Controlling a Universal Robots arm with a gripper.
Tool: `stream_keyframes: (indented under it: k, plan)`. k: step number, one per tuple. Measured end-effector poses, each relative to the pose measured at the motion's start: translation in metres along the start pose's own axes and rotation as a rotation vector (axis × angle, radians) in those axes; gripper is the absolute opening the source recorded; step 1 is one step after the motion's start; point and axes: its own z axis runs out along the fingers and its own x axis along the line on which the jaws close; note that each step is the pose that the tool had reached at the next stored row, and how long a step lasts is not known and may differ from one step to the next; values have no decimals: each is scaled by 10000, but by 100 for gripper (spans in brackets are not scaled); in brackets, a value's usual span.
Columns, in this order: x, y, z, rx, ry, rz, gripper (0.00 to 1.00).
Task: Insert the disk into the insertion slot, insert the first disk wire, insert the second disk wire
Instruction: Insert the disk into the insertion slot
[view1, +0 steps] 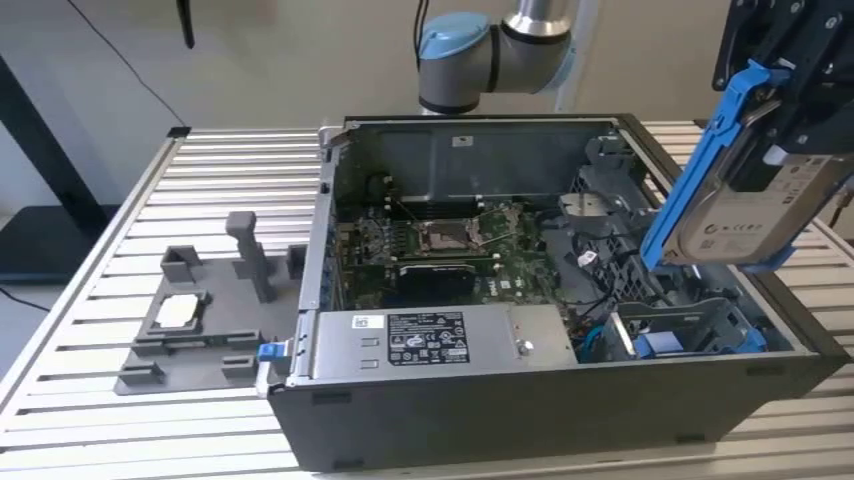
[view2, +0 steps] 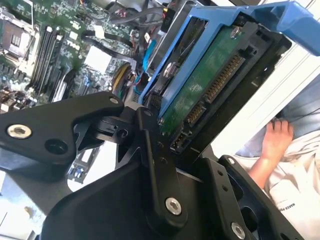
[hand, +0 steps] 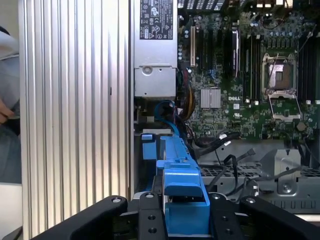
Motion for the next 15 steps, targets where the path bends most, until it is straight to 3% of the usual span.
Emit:
stream_keyframes:
  k: [15]
  plan:
    - [60,-52,191,0,4,-84,33]
